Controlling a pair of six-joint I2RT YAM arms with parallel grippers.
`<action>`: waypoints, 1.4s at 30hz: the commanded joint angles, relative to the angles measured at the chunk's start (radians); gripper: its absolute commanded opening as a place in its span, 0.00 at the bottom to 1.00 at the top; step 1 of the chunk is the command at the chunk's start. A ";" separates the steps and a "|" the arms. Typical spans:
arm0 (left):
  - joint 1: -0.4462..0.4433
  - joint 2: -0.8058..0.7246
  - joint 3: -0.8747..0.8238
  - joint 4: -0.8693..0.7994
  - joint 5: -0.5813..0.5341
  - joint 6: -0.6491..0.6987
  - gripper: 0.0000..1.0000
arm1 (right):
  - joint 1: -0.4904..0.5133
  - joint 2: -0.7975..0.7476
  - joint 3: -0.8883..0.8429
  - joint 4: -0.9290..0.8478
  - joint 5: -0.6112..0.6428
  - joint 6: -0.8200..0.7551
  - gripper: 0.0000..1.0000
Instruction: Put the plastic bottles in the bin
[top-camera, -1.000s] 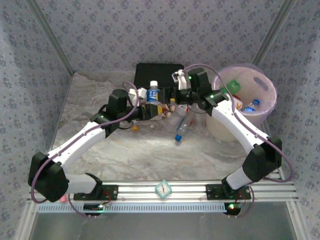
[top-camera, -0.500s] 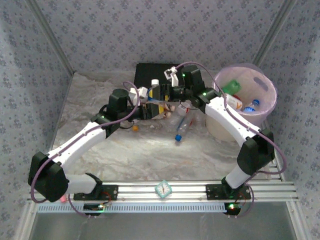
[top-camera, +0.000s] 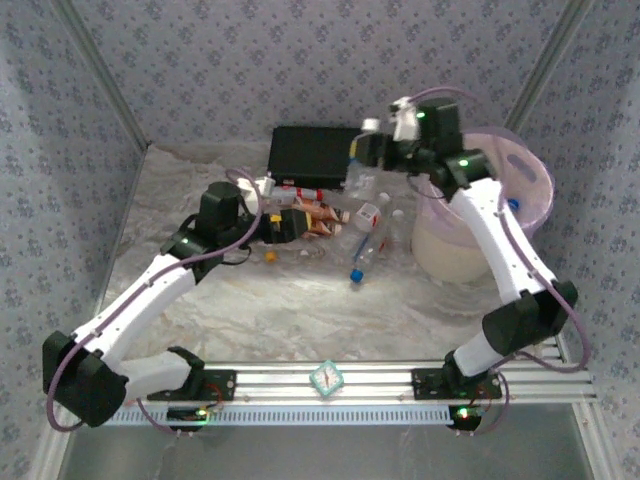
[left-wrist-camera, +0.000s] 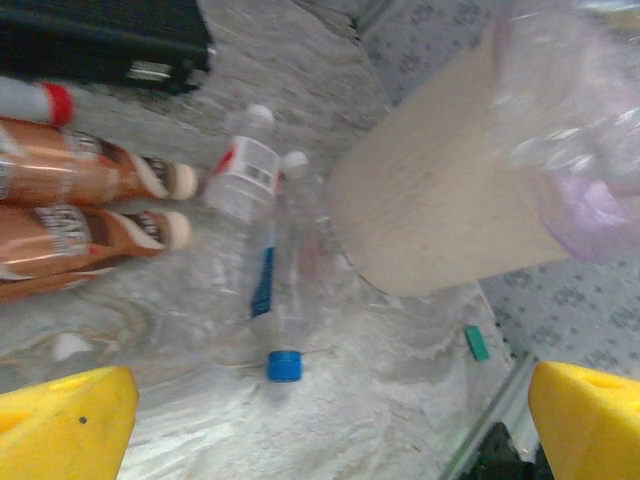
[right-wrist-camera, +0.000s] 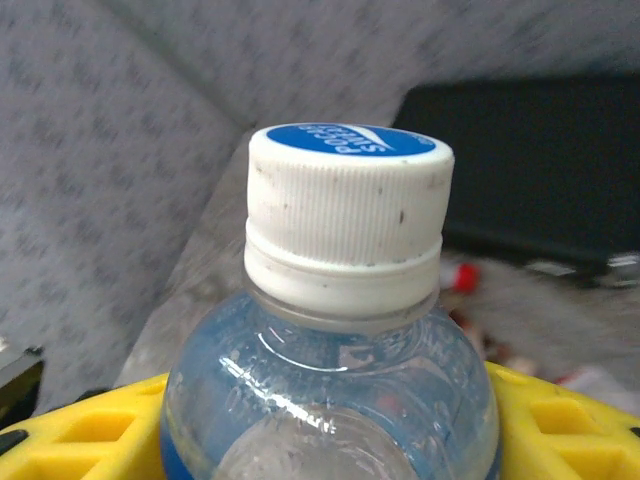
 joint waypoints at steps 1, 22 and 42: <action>0.023 -0.021 -0.029 -0.083 -0.048 0.034 0.99 | -0.099 -0.090 0.050 -0.120 0.096 -0.059 0.33; 0.086 0.078 -0.043 -0.169 -0.185 -0.006 0.76 | -0.394 -0.060 0.021 -0.267 0.387 -0.140 0.00; 0.084 0.170 -0.022 -0.230 -0.317 0.036 0.82 | -0.365 0.085 -0.289 -0.221 0.411 -0.135 0.01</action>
